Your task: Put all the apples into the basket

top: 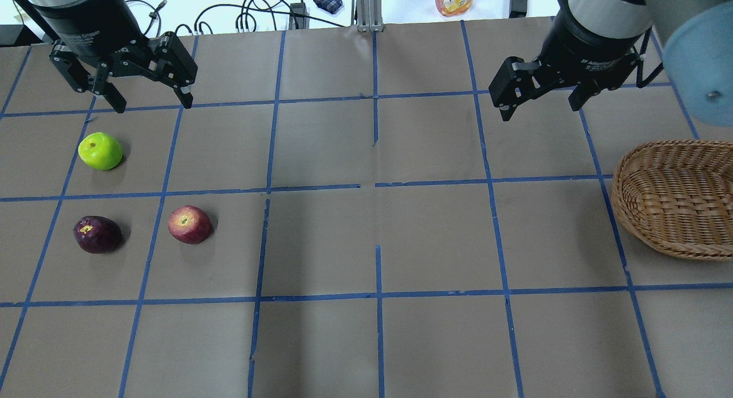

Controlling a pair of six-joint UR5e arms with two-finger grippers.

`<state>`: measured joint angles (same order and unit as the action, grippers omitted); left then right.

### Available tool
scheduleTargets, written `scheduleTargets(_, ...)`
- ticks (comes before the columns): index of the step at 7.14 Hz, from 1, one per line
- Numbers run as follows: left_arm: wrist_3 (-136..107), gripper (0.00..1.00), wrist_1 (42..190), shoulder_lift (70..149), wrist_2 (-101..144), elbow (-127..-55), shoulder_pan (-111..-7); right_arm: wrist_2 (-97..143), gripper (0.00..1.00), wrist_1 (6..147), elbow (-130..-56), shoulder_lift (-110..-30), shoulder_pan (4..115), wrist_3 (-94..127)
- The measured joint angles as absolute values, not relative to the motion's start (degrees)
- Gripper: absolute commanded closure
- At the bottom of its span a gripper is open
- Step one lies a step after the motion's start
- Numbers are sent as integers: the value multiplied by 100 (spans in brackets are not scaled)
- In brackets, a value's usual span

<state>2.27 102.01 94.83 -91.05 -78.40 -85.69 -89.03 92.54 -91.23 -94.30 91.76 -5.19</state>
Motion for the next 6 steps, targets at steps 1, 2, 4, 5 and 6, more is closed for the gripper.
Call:
scheduleTargets(1, 228, 0, 10203, 9480, -9100, -7840, -8569, -8903, 0, 9254, -9123, -9430, 9176, -519)
scheduleTargets(2, 231, 0, 10206, 9463, -9104, -7850, -8569, -8903, 0, 9253, -9123, -9431, 9176, -519)
scheduleTargets(4, 267, 0, 10206, 9436, -9118, -7862, -8550, -8903, 0, 9247, -9123, -9431, 9176, -519)
scheduleTargets(5, 278, 0, 10203, 9442, -9112, -7862, -8550, -8903, 0, 9246, -9123, -9431, 9176, -518)
scheduleTargets(6, 286, 0, 10198, 9449, -9101, -7862, -8550, -8903, 0, 9246, -9123, -9431, 9176, -519)
